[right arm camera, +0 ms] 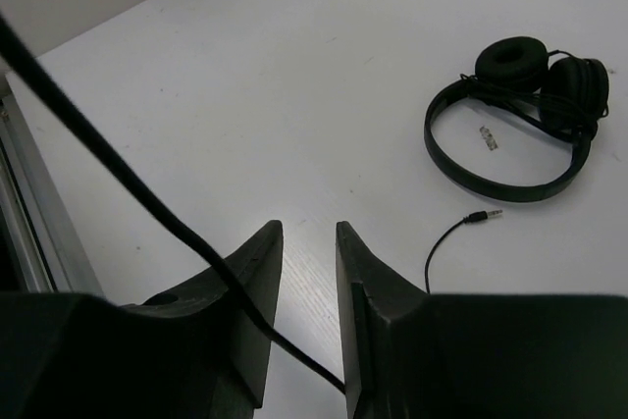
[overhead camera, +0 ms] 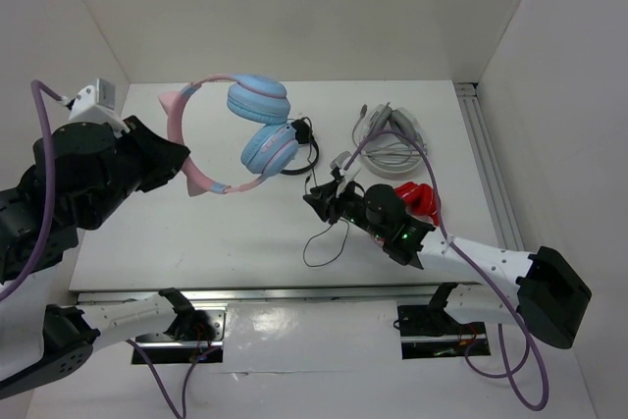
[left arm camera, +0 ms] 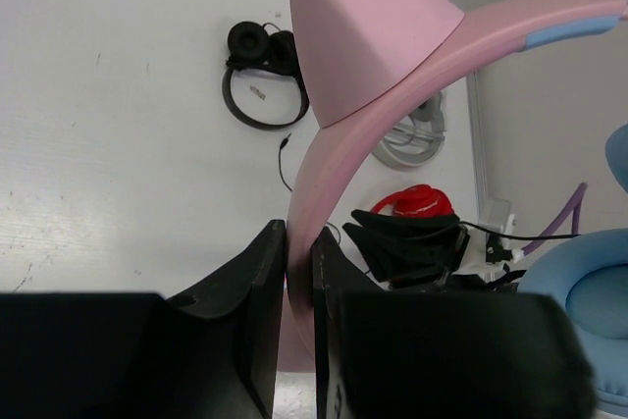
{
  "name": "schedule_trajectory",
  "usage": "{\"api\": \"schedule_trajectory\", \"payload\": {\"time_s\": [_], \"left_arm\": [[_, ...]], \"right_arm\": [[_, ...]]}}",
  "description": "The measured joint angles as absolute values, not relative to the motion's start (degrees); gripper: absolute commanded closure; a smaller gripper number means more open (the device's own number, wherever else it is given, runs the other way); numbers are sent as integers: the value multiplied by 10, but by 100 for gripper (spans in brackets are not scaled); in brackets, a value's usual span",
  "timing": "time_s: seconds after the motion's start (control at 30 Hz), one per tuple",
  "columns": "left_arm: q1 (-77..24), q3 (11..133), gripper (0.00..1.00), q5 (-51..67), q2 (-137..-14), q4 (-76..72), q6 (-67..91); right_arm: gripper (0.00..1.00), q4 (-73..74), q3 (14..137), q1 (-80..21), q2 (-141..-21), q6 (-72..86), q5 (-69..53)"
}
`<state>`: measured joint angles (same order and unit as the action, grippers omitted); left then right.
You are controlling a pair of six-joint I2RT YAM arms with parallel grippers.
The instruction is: Wrap the headphones
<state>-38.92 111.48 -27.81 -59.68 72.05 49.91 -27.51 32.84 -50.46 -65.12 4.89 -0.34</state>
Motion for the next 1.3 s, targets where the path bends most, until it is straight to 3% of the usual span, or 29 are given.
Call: {"api": "schedule_trajectory", "payload": {"time_s": [0.1,0.23,0.37,0.5,0.6,0.63,0.67,0.7,1.03,1.3], "left_arm": [[-389,1132,100,-285,-595,717,499],[-389,1143,100,-291,-594,715,500],[-389,1145,100,-306,-596,714,504],[-389,1145,100,-333,-604,714,512],[-389,1145,100,-355,-611,714,513],[-389,1145,100,-363,-615,714,513],[-389,1145,100,-371,-617,713,514],[-389,1144,100,-379,-620,712,514],[-349,1074,100,-477,-642,698,524],[-317,961,100,-501,-719,631,412]], "right_arm": [[60,-288,316,-499,-651,52,-12],[68,-303,298,-491,-651,59,-15],[68,-314,281,-491,-651,69,-9],[59,-318,263,-491,-651,82,1],[61,-322,250,-491,-651,86,5],[68,-323,247,-491,-651,89,7],[96,-324,244,-491,-651,90,7],[100,-324,241,-491,-651,92,8],[100,-205,290,-567,-640,101,119],[100,50,492,-664,-594,89,255]]}}
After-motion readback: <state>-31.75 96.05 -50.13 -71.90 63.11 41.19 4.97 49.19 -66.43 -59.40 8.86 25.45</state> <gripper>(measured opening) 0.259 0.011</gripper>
